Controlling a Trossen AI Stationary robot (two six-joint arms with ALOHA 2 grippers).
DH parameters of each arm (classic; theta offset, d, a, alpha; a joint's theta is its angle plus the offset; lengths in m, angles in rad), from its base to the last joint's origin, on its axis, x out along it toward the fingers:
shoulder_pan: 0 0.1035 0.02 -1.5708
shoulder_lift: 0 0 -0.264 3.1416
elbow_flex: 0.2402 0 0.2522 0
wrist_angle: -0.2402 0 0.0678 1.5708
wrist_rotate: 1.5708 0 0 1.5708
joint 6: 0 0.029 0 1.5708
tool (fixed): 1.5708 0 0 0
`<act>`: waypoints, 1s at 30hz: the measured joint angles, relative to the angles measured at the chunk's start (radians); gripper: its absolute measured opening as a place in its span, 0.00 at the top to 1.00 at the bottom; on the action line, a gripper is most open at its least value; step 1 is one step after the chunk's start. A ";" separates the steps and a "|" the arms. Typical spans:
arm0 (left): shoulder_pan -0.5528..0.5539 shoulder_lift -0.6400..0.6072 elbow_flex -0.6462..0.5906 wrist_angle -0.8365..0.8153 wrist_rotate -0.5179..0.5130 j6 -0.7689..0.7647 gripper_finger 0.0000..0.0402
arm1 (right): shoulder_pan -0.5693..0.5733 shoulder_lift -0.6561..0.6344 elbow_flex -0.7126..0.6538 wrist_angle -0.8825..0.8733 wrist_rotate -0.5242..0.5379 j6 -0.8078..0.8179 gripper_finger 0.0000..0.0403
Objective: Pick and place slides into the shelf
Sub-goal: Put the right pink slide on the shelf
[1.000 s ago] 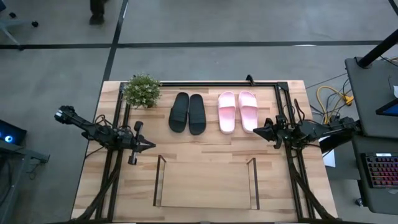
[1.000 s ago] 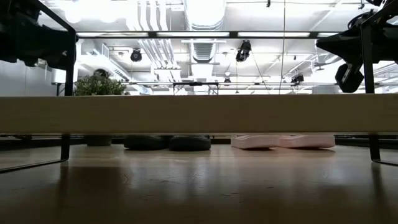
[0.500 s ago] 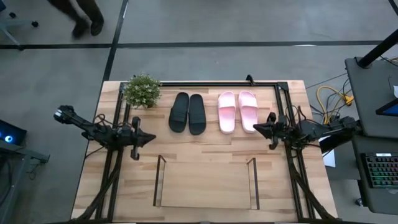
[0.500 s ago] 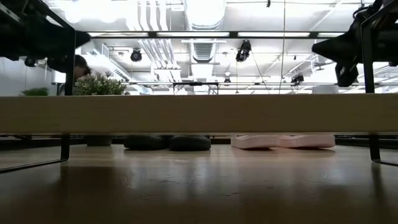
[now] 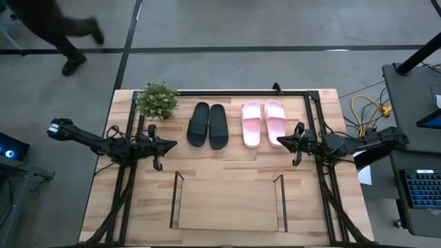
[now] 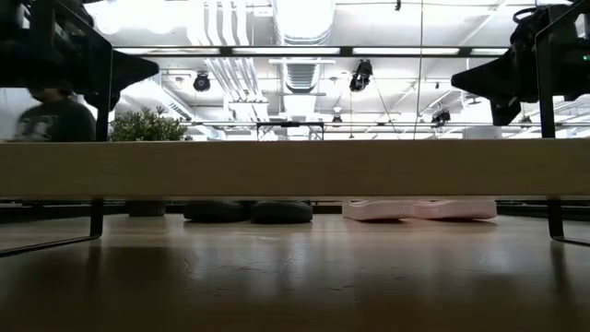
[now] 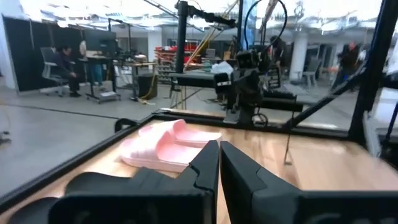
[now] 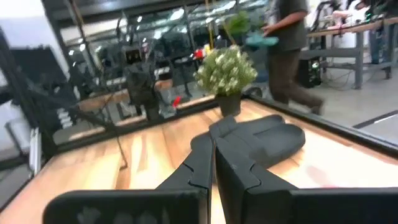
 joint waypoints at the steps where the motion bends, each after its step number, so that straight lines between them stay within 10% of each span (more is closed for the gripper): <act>1: 0.007 0.018 0.001 0.011 0.005 -0.022 1.00 | -0.003 0.006 0.000 0.025 0.000 0.010 0.98; 14: 0.009 0.101 0.003 0.092 -0.120 -0.347 1.00 | -0.003 0.033 0.000 0.059 0.251 0.561 0.92; 30: 0.009 0.083 0.006 0.223 -0.161 -0.354 0.62 | -0.003 0.058 0.085 0.232 0.092 0.487 0.52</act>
